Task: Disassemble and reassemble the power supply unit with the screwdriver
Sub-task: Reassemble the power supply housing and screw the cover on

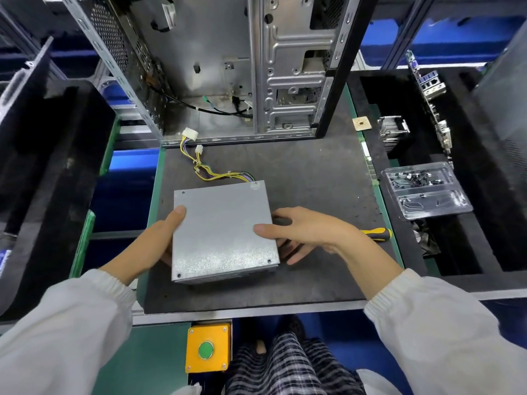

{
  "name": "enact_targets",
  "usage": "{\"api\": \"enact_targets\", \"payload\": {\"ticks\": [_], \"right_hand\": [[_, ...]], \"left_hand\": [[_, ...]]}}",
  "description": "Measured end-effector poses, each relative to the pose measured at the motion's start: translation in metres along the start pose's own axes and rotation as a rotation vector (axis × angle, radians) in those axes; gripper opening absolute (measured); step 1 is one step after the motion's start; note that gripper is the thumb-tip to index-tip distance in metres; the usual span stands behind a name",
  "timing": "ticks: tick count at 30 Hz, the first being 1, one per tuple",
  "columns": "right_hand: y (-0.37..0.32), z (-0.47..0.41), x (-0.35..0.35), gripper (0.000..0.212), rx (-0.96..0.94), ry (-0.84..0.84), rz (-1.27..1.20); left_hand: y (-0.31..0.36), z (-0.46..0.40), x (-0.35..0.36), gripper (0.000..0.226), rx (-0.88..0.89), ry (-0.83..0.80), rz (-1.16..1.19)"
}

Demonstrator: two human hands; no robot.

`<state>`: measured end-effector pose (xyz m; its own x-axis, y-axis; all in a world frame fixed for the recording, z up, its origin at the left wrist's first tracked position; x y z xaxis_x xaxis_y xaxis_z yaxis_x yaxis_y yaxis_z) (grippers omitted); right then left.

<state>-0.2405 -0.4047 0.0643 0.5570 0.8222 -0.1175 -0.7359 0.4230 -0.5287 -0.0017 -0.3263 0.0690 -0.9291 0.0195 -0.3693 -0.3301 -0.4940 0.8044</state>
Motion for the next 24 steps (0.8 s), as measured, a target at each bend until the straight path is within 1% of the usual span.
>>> {"api": "enact_targets", "payload": {"ticks": [3, 4, 6, 8, 9, 11, 14, 16, 18, 21, 24], "right_hand": [[-0.003, 0.002, 0.001, 0.068, -0.053, 0.021, -0.069], [-0.003, 0.003, 0.002, 0.063, -0.060, 0.027, -0.086], [-0.003, 0.005, 0.004, 0.059, -0.070, 0.044, -0.109], [-0.002, 0.007, 0.005, 0.061, -0.076, 0.060, -0.140], [-0.002, 0.008, 0.005, 0.062, -0.078, 0.066, -0.157], [-0.001, 0.011, 0.008, 0.060, -0.083, 0.079, -0.193], [0.002, 0.014, 0.011, 0.049, -0.087, 0.128, -0.297], [0.004, 0.018, 0.014, 0.048, -0.080, 0.155, -0.349], [0.008, 0.019, 0.019, 0.049, -0.075, 0.169, -0.412], [0.013, 0.023, 0.024, 0.051, -0.090, 0.236, -0.485], [0.021, 0.027, 0.029, 0.056, -0.090, 0.246, -0.480]], "left_hand": [[0.000, 0.001, -0.004, 0.057, -0.014, 0.019, -0.040], [0.001, 0.001, -0.006, 0.060, -0.012, 0.024, -0.082], [0.006, 0.001, -0.012, 0.065, 0.009, 0.038, -0.208], [0.010, 0.000, -0.019, 0.065, 0.029, 0.047, -0.335], [0.010, 0.001, -0.019, 0.064, 0.020, 0.038, -0.350], [0.006, 0.002, -0.011, 0.065, 0.007, 0.025, -0.263], [0.003, 0.004, 0.001, 0.061, -0.010, 0.102, -0.098], [-0.001, 0.007, 0.007, 0.056, -0.073, 0.126, 0.018], [-0.004, 0.010, 0.009, 0.057, -0.116, 0.130, 0.070], [-0.002, 0.013, 0.010, 0.066, -0.098, 0.209, 0.003], [0.008, 0.015, 0.005, 0.075, -0.064, 0.316, -0.207]]}}
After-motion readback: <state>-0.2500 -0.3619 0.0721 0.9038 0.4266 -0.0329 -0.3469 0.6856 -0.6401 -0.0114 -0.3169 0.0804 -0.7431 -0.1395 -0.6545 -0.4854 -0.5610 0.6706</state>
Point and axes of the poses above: each hand's wrist, its own z-axis away from the middle knuckle, its own x-axis out of the palm, y = z × x, the point moved 8 cm from there along -z, towards the middle knuckle, and after that the axes turned 11 degrees about x, right-handed, at the moved point
